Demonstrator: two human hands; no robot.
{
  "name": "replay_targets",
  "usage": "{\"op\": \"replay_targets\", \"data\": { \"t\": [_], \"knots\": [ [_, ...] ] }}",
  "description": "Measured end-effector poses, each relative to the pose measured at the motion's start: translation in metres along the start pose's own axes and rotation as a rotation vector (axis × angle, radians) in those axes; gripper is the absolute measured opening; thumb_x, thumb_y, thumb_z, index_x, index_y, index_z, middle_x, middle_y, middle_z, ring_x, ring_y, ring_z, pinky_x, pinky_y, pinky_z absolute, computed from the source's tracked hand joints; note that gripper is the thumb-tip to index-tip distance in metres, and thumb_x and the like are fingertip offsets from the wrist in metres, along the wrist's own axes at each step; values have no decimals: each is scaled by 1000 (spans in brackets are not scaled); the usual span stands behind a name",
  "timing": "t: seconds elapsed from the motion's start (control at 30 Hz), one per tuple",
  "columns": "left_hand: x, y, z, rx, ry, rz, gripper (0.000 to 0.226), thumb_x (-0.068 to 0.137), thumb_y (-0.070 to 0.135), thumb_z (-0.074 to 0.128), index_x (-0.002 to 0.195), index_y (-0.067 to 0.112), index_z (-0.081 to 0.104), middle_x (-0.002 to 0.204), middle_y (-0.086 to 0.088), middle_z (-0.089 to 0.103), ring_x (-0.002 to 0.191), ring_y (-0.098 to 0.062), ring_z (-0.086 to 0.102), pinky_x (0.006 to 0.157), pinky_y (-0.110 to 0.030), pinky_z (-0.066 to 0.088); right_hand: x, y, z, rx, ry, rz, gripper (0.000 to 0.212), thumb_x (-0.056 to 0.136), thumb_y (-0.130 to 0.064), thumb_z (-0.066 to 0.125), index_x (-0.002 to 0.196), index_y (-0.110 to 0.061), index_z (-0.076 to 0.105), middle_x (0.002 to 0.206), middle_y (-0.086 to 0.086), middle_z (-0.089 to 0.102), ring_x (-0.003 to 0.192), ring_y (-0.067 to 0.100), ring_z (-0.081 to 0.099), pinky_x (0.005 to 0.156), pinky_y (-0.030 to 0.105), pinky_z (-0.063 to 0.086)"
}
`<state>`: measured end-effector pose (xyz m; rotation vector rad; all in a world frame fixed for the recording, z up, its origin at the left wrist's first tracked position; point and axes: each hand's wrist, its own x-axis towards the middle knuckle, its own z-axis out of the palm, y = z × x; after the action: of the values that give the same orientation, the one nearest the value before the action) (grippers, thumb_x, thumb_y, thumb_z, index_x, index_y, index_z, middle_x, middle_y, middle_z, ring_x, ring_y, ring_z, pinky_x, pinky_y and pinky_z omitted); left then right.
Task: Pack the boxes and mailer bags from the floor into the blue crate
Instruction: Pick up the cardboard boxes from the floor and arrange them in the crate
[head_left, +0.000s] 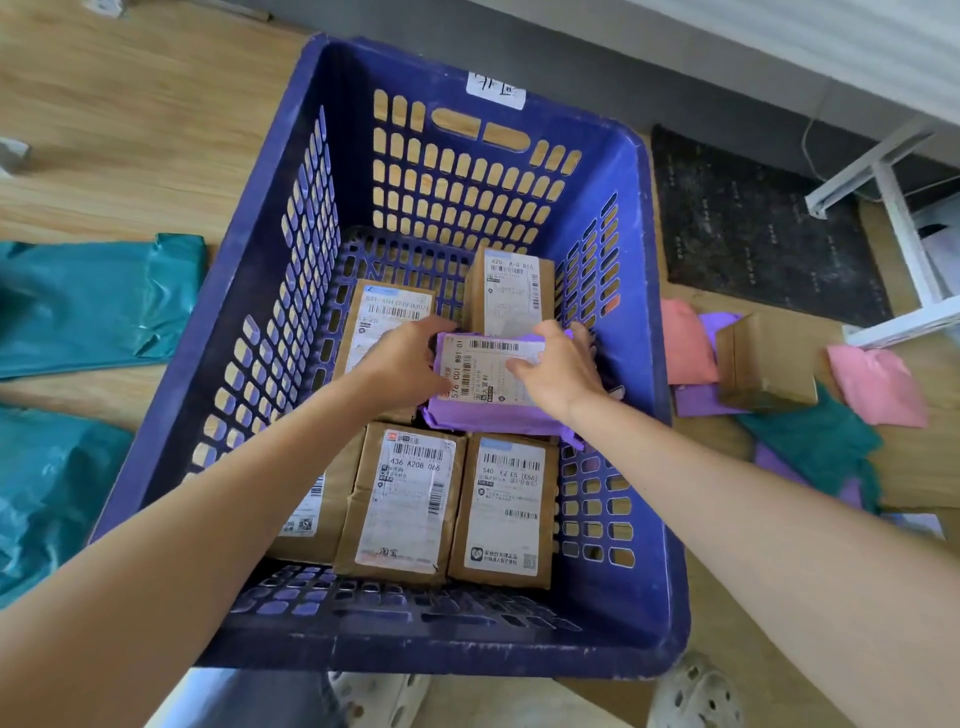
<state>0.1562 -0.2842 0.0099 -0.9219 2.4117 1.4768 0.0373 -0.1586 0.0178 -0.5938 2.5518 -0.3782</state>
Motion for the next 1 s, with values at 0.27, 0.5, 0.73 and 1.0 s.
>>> {"op": "replay_targets", "data": {
  "t": [0.27, 0.5, 0.73, 1.0],
  "knots": [
    [2, -6, 9, 247, 51, 92, 71, 74, 13, 75, 137, 26, 45, 123, -9, 58, 100, -26, 60, 73, -30, 51, 8, 10, -1, -79, -308, -110, 87, 80, -11, 72, 149, -32, 24, 152, 8, 13, 140, 33, 16, 116, 39, 23],
    [1, -4, 16, 516, 7, 141, 67, 82, 17, 70, 141, 25, 41, 138, -14, 36, 106, -32, 58, 87, -37, 53, -1, 9, 2, -391, -233, -161, 85, 92, -19, 60, 152, -35, 2, 159, 5, -17, 146, 37, -8, 106, 52, 34],
    [5, -4, 18, 760, -21, 193, 63, 88, 40, 61, 144, 35, 33, 157, -1, 20, 137, -28, 30, 94, -45, 46, -2, 11, 4, -427, -389, -151, 94, 91, -32, 61, 150, -34, -13, 160, 8, -14, 145, 39, -12, 113, 62, 15],
    [10, 3, 21, 881, -49, 177, 66, 88, 49, 55, 146, 33, 28, 159, -4, 9, 142, -30, 13, 112, -48, 23, 6, 4, 4, -367, -460, -74, 93, 93, -12, 54, 148, -35, -18, 156, 5, -28, 142, 40, -22, 115, 59, 15]
  ]
}}
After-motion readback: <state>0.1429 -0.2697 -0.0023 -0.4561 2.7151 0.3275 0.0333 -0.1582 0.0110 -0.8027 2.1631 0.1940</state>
